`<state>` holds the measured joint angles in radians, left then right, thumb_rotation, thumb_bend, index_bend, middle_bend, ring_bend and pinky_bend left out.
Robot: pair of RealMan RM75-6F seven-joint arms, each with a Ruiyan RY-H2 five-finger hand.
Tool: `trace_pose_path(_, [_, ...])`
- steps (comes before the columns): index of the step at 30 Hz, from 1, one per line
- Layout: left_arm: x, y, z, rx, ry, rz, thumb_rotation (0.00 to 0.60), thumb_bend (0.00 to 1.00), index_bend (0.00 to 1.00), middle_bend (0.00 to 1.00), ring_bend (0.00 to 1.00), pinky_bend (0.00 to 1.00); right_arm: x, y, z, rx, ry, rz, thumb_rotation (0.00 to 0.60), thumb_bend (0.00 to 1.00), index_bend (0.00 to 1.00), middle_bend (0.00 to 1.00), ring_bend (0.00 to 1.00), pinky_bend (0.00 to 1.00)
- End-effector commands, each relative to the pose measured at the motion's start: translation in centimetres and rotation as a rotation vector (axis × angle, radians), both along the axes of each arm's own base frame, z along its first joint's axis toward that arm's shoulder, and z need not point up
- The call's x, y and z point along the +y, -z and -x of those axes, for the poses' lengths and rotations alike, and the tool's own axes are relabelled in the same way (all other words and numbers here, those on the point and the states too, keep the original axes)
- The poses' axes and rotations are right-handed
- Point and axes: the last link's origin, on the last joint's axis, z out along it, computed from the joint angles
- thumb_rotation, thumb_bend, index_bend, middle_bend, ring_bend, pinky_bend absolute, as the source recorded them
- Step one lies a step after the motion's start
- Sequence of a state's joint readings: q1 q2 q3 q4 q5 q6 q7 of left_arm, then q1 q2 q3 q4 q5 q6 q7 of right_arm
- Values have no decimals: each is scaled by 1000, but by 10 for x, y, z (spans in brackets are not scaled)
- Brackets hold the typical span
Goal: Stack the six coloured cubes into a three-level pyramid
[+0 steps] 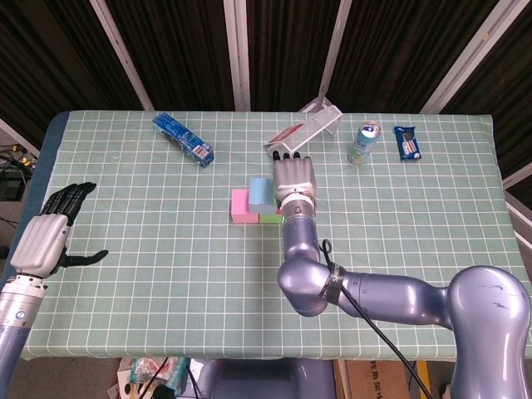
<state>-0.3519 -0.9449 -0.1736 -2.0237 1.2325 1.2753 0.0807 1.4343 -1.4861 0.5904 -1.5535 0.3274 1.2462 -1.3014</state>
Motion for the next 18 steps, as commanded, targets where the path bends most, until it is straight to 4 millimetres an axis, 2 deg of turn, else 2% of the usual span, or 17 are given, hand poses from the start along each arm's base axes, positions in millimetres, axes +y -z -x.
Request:
trace_pose_path(1, [0, 0, 0, 0, -1, 0, 600, 102, 0, 41, 15, 43, 1, 0, 1, 2, 3, -2, 600, 357, 0, 56, 45, 240])
trace_pose_path(6, [0, -1, 1, -1, -3, -1, 600, 102, 0, 40, 14, 43, 3, -2, 2, 7, 7, -7, 600, 357, 0, 2, 11, 230])
trace_pose_path(11, [0, -2, 1, -1, -5, -5, 600, 102, 0, 37, 15, 42, 8, -5, 3, -1, 0, -11, 600, 306, 0, 0, 0, 227])
trace_pose_path(18, [-1, -4, -1, 0, -1, -7, 600, 102, 0, 32, 15, 41, 14, -12, 1, -27, -16, 3, 600, 296, 0, 0, 0, 226])
